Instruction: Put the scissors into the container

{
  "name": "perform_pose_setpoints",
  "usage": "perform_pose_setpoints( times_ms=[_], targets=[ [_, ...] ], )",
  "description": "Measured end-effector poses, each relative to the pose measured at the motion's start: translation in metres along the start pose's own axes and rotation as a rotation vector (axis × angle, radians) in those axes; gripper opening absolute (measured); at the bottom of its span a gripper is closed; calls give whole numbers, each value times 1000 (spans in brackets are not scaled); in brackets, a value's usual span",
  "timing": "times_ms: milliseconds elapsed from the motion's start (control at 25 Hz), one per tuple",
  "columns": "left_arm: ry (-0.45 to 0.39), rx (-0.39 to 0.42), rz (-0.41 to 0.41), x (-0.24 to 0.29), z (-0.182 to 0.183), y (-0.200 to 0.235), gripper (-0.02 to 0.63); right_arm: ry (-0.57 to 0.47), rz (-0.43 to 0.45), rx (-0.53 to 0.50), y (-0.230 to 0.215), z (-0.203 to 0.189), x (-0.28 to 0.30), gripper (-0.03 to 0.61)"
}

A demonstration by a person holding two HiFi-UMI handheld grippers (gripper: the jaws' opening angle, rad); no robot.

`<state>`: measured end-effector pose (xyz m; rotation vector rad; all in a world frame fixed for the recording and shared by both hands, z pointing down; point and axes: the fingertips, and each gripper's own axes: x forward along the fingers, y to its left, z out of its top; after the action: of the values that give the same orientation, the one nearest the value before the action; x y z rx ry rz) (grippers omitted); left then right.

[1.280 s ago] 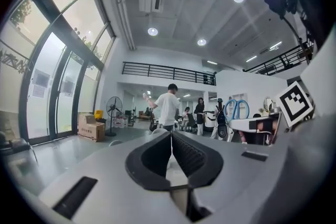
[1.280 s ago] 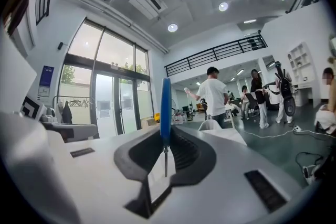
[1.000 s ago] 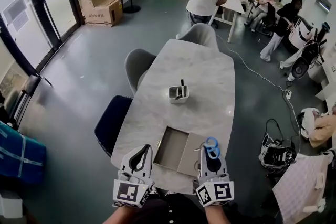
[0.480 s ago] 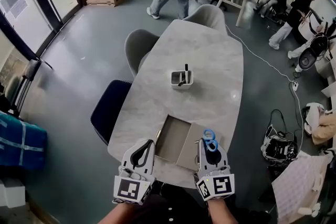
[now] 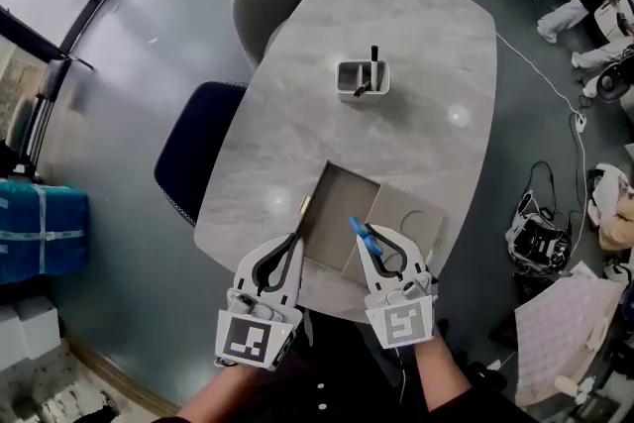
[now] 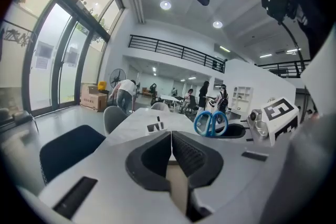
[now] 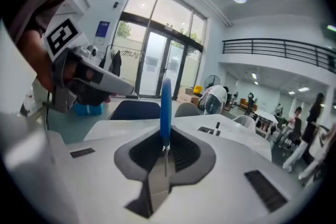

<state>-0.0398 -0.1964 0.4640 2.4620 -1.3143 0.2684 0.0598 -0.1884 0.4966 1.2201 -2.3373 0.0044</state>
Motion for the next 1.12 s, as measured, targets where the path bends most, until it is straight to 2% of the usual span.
perform_pose_setpoints(
  times_ms=[160,280,600,720,920,1120],
  targets=[
    [63,-19,20,8,-30,7,15,65,83,-229,15,-28,24,34],
    [64,-23,43,12,-46,18,16,81,134,-415,30,-46,41,34],
    [139,-67,66,23,-91,37,16,154,264,-872,66,-103,81,35],
    [164,-82,52,28,-107,37,17,193,329,-951,77,-125,90,35],
    [184,-104,76,33,-124,44,17,242,429,-1065,90,-148,106,35],
    [198,-112,85,33,-133,47,17,284,510,-1062,98,-161,114,35]
  ],
)
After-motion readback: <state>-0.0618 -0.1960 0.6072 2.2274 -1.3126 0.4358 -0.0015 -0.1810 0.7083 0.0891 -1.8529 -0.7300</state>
